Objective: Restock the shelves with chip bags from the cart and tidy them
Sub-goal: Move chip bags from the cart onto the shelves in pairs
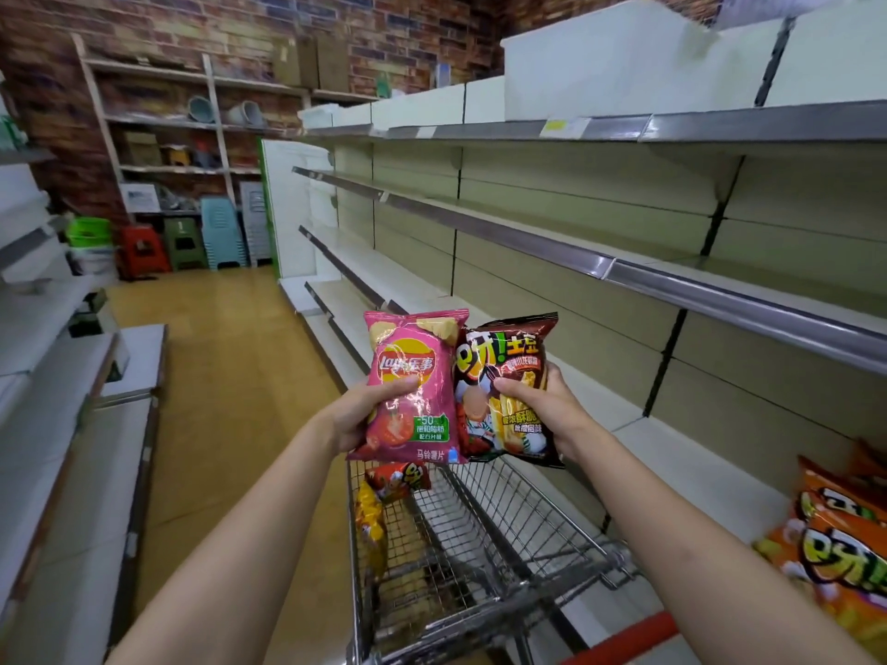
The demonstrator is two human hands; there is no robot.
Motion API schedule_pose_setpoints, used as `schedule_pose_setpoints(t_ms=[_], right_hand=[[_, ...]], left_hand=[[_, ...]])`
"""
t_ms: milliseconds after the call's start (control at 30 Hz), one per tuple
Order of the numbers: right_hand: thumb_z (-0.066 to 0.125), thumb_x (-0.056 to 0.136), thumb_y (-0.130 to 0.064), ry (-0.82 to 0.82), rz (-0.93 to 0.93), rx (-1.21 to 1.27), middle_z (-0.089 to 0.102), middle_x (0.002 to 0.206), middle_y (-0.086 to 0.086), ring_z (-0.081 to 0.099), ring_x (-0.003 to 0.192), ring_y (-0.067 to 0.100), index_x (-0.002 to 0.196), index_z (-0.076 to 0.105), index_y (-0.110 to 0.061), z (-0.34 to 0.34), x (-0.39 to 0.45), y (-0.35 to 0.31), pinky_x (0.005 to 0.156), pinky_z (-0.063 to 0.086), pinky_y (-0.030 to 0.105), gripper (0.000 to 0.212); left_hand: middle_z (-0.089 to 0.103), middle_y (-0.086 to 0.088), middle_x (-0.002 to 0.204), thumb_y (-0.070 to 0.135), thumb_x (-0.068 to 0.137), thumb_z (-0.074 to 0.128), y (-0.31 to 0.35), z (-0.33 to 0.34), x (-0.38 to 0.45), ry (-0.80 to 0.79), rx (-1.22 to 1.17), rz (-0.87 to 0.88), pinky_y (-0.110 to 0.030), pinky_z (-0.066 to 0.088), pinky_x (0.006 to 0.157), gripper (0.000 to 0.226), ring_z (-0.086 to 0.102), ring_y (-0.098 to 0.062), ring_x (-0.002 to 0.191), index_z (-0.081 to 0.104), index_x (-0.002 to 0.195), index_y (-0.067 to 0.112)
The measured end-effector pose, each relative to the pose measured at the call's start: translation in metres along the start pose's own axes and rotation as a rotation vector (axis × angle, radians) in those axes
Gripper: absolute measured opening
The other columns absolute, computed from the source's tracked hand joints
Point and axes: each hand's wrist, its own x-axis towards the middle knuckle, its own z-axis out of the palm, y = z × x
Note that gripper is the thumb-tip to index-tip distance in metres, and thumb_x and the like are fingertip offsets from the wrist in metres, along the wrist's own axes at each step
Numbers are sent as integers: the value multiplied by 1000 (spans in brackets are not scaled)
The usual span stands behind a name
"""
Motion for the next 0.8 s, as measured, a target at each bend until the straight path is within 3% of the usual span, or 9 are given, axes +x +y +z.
schedule_pose_setpoints(t_ms=[133, 267, 333, 400, 467, 633, 800], right_hand=[[81, 73, -24, 45, 1, 4, 60, 117, 8, 66, 100, 28, 128, 32, -23, -7, -5, 5, 85, 56, 47, 74], [84, 69, -32, 93, 26, -7, 61, 118, 9, 68, 97, 26, 132, 34, -19, -20, -13, 8, 81, 58, 45, 82], [83, 71, -30, 131, 34, -5, 62, 116, 9, 68, 95, 26, 130, 35, -18, -29, -20, 6, 74, 58, 40, 76], [81, 74, -26, 167, 44, 10, 61, 115, 9, 67, 94, 24, 128, 36, -17, -40, -26, 3, 68, 56, 35, 71], [80, 75, -26, 199, 45, 4, 61, 114, 8, 66, 93, 22, 127, 37, -17, -53, -33, 2, 65, 54, 32, 68], [83, 71, -31, 277, 50, -10, 63, 117, 9, 68, 97, 24, 129, 39, -17, -93, -51, -2, 75, 57, 37, 74], [82, 73, -27, 364, 36, 6, 66, 112, 8, 69, 91, 22, 128, 41, -17, -129, -84, -10, 64, 55, 30, 70]], left_hand=[[75, -3, 83, 58, 13, 91, 1, 9, 2, 8, -8, 29, -30, 58, 57, 116, 73, -20, 73, 51, 113, 16], [76, -3, 83, 61, 11, 90, 0, 22, 7, -18, 16, 22, -29, 58, 57, 115, 73, -19, 73, 52, 111, 17], [76, -4, 87, 61, 22, 90, 2, 30, 12, -33, 39, 18, -31, 58, 60, 110, 73, -21, 77, 53, 115, 16], [74, -8, 96, 54, 50, 84, 3, 39, 19, -43, 36, 10, -35, 58, 68, 91, 72, -24, 83, 51, 124, 13], [73, -10, 102, 43, 65, 75, 3, 51, 28, -47, 40, -2, -39, 58, 75, 75, 71, -27, 86, 50, 127, 11], [73, -8, 95, 39, 67, 73, 6, 91, 44, -132, 54, -8, -34, 59, 64, 63, 72, -23, 79, 52, 120, 14], [75, -7, 89, 41, 67, 72, 7, 135, 53, -213, 44, -20, -32, 58, 62, 58, 72, -22, 74, 56, 114, 13]])
